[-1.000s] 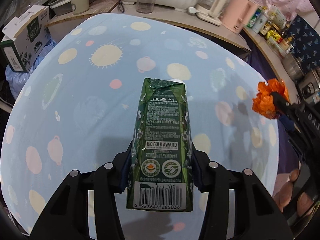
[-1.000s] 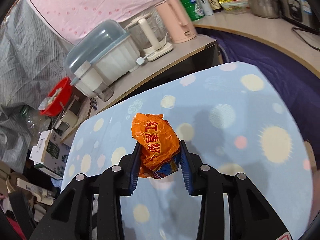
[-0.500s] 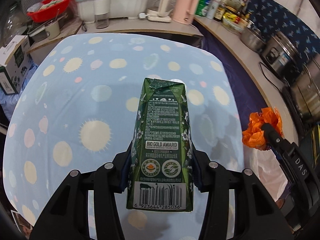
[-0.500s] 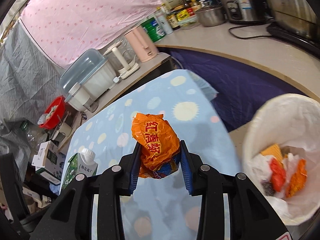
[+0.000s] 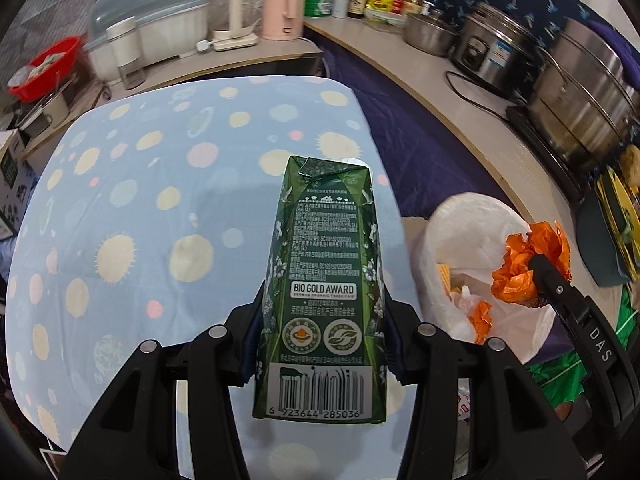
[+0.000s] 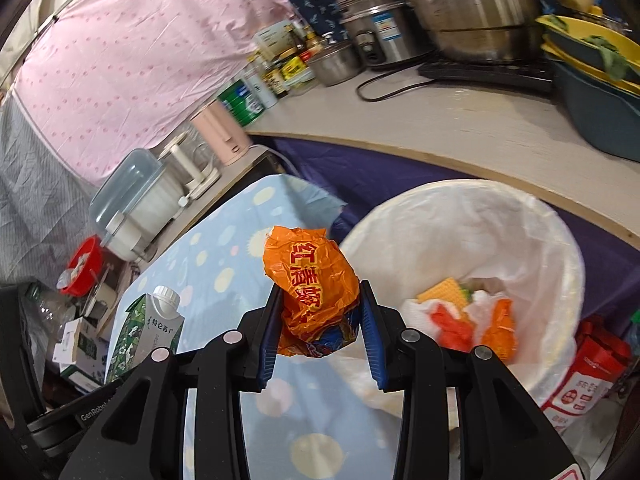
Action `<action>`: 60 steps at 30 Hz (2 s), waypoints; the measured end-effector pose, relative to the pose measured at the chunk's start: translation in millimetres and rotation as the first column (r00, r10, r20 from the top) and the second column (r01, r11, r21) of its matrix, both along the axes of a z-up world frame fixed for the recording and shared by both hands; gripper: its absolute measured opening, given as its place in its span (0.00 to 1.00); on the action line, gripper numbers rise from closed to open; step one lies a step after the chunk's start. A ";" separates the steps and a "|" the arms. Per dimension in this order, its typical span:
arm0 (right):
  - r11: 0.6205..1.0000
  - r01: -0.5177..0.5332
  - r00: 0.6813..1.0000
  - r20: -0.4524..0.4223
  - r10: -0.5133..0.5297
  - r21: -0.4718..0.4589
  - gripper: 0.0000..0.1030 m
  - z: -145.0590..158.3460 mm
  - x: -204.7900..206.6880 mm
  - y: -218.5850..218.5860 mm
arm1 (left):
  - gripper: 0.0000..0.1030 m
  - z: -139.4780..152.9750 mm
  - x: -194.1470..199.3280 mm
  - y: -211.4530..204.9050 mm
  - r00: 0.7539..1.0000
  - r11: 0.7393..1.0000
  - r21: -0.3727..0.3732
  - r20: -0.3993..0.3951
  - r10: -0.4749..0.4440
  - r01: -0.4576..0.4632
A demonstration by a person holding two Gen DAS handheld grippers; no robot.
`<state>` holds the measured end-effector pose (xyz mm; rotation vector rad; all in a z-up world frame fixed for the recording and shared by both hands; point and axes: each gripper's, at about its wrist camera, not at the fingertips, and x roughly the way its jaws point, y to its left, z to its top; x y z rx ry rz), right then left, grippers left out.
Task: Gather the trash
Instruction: 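Carry the green carton and orange wrapper over the bin, then open both tools to drop the carton and wrapper into the bin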
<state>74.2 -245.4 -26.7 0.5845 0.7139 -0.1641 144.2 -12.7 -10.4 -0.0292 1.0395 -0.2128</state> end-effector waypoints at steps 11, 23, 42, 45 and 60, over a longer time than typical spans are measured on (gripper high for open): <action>0.993 0.114 0.993 0.001 -0.114 0.027 0.34 -10.5 -34.8 -60.9 | 0.45 2.4 -14.8 -75.8 0.990 0.990 0.032 0.026 -0.139 0.138; 0.982 0.177 0.984 -0.013 -0.176 0.062 0.34 -25.4 -50.4 -96.4 | 0.45 -2.0 -20.3 -131.3 0.974 0.972 0.070 0.033 -0.226 0.223; 0.975 0.202 0.979 -0.033 -0.200 0.094 0.35 -41.8 -48.0 -116.5 | 0.45 -19.0 -15.2 -165.4 0.967 0.961 0.111 0.006 -0.255 0.253; 0.975 0.200 0.980 -0.036 -0.197 0.093 0.35 -42.2 -46.5 -116.9 | 0.45 -21.2 -13.2 -168.0 0.968 0.962 0.113 0.001 -0.251 0.249; 0.976 0.197 0.980 -0.049 -0.193 0.093 0.38 -47.2 -41.7 -119.6 | 0.45 -27.4 -9.4 -173.1 0.968 0.962 0.116 -0.004 -0.250 0.249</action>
